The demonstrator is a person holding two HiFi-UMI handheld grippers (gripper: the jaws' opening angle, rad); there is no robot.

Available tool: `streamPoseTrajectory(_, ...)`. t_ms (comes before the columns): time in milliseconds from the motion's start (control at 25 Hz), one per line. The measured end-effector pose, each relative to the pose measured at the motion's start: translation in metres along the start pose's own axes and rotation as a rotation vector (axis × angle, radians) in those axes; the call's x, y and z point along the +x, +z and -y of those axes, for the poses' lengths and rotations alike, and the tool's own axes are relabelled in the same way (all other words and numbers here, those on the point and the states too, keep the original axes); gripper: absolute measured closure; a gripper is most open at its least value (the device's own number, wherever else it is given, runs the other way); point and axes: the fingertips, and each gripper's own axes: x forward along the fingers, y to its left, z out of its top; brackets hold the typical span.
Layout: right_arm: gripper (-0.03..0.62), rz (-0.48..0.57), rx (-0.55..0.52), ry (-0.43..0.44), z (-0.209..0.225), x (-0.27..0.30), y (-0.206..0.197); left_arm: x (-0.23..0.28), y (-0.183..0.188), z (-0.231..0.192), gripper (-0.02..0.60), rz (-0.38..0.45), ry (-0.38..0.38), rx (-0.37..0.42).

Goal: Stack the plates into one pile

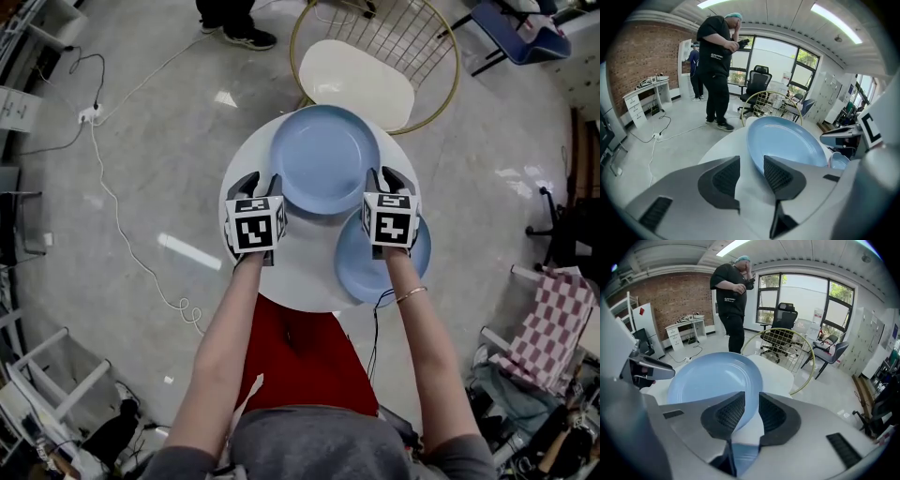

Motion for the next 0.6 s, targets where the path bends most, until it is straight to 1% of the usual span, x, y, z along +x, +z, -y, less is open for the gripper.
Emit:
streamPoseTrajectory(200,0.502,-0.048,-0.007,-0.012,-0.015,0.024,0.008,0.009,0.005,-0.024,0.407,-0.022,-0.001,-0.018)
streamPoseTrajectory(440,0.502,-0.101,0.023,-0.007,0.005,0.036,-0.009,0.024,-0.002,-0.004,0.407,-0.04,-0.008,-0.03)
streamPoseTrajectory(600,0.502,-0.127,0.02,-0.015,-0.003,0.043,-0.003,0.032,0.001,-0.015,0.408,-0.058,-0.01,-0.041)
